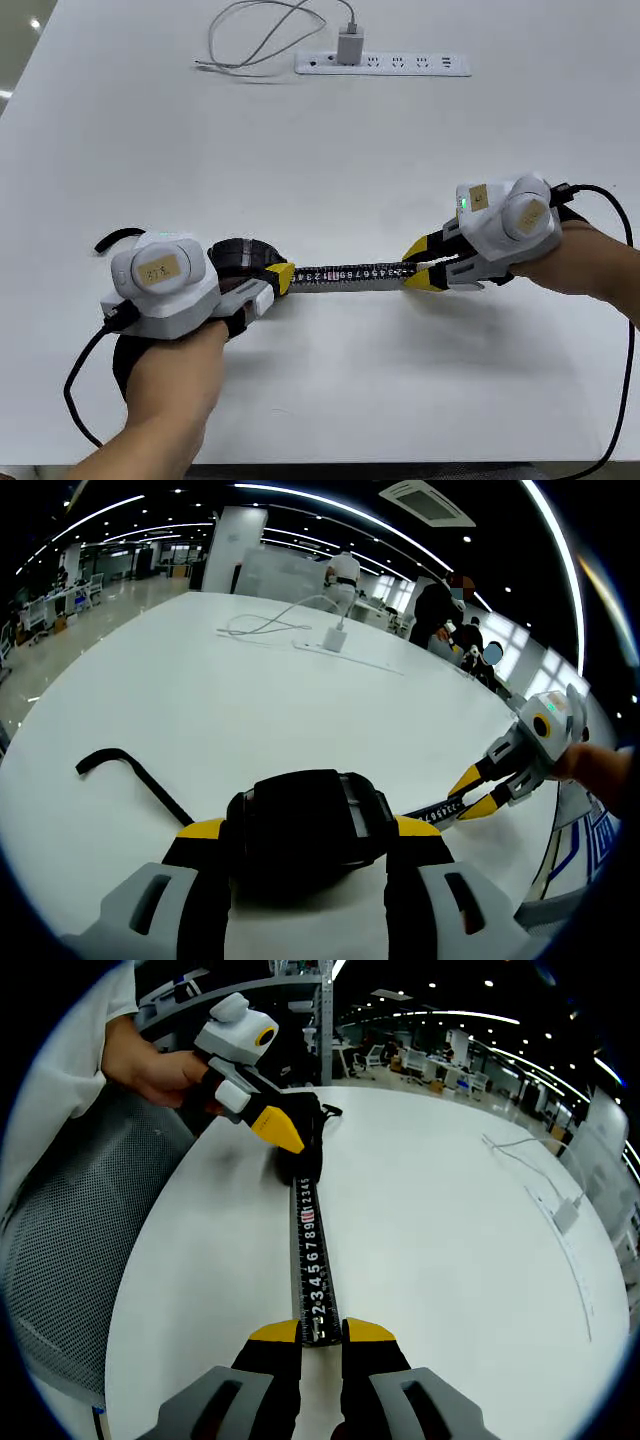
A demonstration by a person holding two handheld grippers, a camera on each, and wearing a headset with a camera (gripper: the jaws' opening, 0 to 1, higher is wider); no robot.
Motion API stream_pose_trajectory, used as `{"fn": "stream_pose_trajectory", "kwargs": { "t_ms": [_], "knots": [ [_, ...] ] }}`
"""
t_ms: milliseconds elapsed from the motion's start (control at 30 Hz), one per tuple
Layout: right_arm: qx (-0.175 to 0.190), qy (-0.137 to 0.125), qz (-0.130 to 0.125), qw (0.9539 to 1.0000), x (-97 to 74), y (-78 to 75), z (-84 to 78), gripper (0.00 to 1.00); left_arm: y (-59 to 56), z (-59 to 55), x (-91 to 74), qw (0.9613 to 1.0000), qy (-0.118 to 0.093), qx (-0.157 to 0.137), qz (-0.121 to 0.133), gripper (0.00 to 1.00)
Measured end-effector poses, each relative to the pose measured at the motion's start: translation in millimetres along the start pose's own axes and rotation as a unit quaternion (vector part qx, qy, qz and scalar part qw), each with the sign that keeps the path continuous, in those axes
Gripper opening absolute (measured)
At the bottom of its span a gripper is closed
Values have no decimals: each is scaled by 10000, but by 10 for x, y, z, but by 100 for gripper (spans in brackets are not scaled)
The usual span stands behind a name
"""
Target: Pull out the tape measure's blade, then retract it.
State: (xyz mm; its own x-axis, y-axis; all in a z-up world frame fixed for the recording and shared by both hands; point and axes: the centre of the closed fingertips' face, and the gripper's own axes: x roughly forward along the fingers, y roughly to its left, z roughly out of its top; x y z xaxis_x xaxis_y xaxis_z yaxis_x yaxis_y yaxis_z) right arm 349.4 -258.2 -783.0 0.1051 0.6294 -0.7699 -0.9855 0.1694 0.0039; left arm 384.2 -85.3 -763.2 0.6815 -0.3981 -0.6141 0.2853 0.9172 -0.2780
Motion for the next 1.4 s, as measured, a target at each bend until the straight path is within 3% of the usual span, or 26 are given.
{"fn": "stream_pose_trajectory", "kwargs": {
  "t_ms": [700, 1400],
  "knots": [
    [-34, -250, 104, 9996, 209, 38, 298, 11, -6, 5, -21, 10000, -12, -75, -37, 58],
    [52, -484, 182, 9986, 421, 21, 482, 11, 3, 10, -16, 9999, -26, -123, -64, 58]
  ]
}}
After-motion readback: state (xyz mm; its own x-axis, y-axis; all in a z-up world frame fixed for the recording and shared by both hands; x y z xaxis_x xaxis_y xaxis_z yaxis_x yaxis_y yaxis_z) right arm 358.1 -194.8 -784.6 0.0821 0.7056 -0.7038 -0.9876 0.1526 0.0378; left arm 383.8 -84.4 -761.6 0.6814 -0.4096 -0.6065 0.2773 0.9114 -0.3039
